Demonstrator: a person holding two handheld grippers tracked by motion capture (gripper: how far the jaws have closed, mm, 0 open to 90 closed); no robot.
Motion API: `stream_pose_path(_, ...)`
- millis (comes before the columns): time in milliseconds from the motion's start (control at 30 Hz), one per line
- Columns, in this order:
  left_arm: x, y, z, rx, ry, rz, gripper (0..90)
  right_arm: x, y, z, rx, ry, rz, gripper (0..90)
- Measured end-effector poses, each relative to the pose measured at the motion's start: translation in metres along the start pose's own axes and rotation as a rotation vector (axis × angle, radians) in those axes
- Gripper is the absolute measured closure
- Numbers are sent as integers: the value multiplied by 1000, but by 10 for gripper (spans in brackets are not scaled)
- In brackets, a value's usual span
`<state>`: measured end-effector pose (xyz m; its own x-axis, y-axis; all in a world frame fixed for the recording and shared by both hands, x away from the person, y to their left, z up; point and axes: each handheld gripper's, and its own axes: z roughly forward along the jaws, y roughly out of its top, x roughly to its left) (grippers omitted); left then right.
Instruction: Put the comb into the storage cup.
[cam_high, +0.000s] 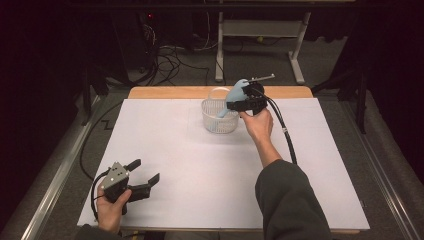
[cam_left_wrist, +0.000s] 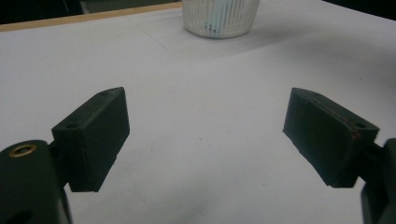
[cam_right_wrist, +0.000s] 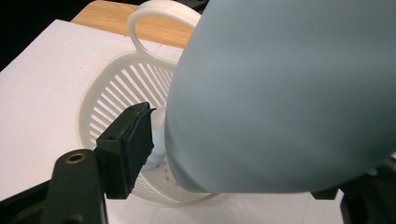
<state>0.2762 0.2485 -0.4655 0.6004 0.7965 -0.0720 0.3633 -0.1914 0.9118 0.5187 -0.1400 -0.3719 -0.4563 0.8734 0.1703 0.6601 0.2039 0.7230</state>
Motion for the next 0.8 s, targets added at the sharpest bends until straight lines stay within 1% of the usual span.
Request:
stream_pose_path(167,0,0,0,0,0,0,153,-1,0,-1,3,2,3,272)
stream_pose_path(300,0,0,0,0,0,0,153,-3,-3,-1,-8,7,7,271)
stream_pose_path(433,0,0,0,1,0,0,153,-7,-8,0,4,11,12,266)
stream_pose_path(533,0,0,0,1,1,0,154,-8,-9,0,4,12,19,266)
stream_pose_path(800,0,0,0,-1,2,0,153,-10,-10,-4,-2,13,15,264)
